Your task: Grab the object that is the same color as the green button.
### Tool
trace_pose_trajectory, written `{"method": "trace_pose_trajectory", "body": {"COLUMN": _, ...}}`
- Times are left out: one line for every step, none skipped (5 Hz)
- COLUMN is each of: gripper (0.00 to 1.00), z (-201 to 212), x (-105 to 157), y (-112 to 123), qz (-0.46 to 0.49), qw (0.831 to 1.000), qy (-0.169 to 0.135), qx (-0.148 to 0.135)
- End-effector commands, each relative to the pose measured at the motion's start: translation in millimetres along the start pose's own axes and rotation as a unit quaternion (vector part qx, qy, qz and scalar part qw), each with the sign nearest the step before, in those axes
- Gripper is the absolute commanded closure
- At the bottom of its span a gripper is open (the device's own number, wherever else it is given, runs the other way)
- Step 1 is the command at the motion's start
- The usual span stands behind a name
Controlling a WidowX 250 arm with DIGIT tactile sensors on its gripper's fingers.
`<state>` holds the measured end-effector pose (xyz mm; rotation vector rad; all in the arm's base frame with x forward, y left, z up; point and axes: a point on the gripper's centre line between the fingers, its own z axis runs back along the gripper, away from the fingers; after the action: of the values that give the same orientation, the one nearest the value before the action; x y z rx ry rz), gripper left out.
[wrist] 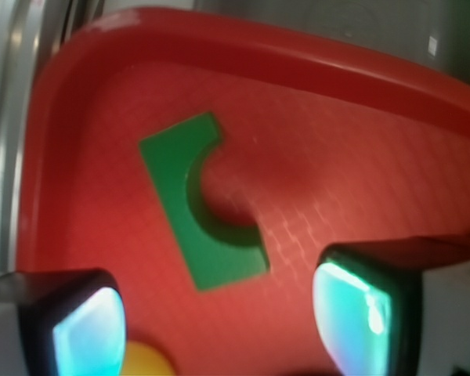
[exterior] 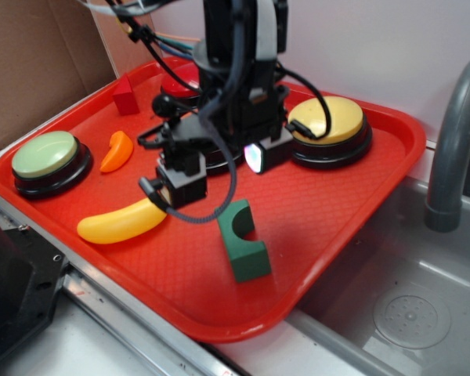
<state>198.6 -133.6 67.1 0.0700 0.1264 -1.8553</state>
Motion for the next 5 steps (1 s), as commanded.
{"method": "trace_pose_trajectory", "body": {"gripper": 0.00, "z": -26, "x": 22, "y": -23, "qz": -0.027, "qw": 0.999, "qy": -0.022, "qx": -0.014}}
{"method": "trace_pose_trajectory", "body": {"gripper": 0.00, "z": -33, "x": 23, "y": -28, "qz": -0.025, "qw": 0.999, "qy": -0.019, "qx": -0.023}}
{"method": "trace_pose_trajectory", "body": {"gripper": 0.00, "z": -45, "x": 16, "y": -30, "qz": -0.003, "qw": 0.999, "qy": -0.009, "qx": -0.034}}
{"method": "trace_pose_trajectory", "body": {"gripper": 1.00, "z": -48, "x": 16, "y": -31, "qz": 0.002, "qw": 0.999, "qy": -0.004, "qx": -0.037}}
{"method": "trace_pose_trajectory", "body": {"gripper": 1.00, "z": -46, "x": 14, "y": -31, "qz": 0.004, "qw": 0.999, "qy": 0.003, "qx": -0.039}}
